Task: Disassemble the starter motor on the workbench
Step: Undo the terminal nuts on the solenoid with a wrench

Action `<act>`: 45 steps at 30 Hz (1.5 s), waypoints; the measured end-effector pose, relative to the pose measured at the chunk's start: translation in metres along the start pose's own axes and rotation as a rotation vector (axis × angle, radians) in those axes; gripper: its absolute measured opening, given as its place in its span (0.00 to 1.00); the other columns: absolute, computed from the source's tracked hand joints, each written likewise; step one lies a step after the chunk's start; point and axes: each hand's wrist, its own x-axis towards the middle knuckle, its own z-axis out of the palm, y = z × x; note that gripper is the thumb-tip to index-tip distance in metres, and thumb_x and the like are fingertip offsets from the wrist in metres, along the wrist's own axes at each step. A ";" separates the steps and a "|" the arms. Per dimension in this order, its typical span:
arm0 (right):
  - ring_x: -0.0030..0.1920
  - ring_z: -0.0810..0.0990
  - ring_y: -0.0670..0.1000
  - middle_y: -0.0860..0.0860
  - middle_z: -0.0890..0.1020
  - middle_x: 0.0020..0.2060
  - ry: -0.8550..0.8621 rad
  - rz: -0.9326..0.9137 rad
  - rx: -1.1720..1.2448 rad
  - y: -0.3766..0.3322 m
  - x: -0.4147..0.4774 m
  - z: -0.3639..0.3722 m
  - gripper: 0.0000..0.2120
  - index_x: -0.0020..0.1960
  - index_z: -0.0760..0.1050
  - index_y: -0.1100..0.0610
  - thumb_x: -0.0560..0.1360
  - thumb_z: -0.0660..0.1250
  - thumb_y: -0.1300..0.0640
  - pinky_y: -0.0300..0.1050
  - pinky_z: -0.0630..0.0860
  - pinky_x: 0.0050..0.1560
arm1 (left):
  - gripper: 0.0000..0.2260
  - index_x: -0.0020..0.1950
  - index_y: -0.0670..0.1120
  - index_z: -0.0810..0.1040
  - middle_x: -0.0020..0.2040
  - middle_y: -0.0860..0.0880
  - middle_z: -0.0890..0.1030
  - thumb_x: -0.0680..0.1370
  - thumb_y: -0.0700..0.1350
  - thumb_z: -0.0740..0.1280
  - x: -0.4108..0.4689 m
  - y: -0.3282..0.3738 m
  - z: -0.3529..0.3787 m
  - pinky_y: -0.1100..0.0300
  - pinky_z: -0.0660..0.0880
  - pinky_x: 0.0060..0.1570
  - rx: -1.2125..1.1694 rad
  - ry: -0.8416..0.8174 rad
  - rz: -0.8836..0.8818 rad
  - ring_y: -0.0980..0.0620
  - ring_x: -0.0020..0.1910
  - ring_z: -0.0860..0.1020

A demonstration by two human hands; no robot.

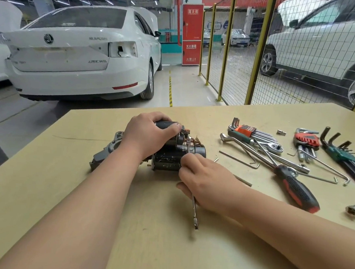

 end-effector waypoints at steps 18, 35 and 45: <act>0.20 0.57 0.46 0.48 0.67 0.23 -0.097 1.289 1.540 0.078 0.087 -0.035 0.19 0.34 0.62 0.52 0.80 0.54 0.44 0.33 0.52 0.20 | 0.16 0.42 0.61 0.80 0.39 0.65 0.79 0.65 0.68 0.61 -0.009 0.000 -0.003 0.67 0.69 0.35 0.011 0.022 0.055 0.67 0.42 0.75; 0.30 0.68 0.45 0.45 0.71 0.29 0.026 0.363 0.675 0.017 0.029 -0.046 0.17 0.31 0.68 0.58 0.77 0.58 0.53 0.41 0.66 0.32 | 0.17 0.40 0.60 0.81 0.37 0.63 0.81 0.62 0.68 0.62 -0.003 0.003 -0.003 0.64 0.71 0.37 -0.018 -0.008 0.003 0.64 0.41 0.77; 0.22 0.68 0.47 0.49 0.71 0.22 0.120 0.745 1.005 0.028 0.026 -0.042 0.23 0.26 0.68 0.51 0.74 0.50 0.42 0.43 0.66 0.27 | 0.16 0.38 0.61 0.80 0.37 0.62 0.80 0.62 0.69 0.61 -0.001 0.005 -0.002 0.66 0.67 0.33 -0.002 0.004 -0.016 0.65 0.39 0.76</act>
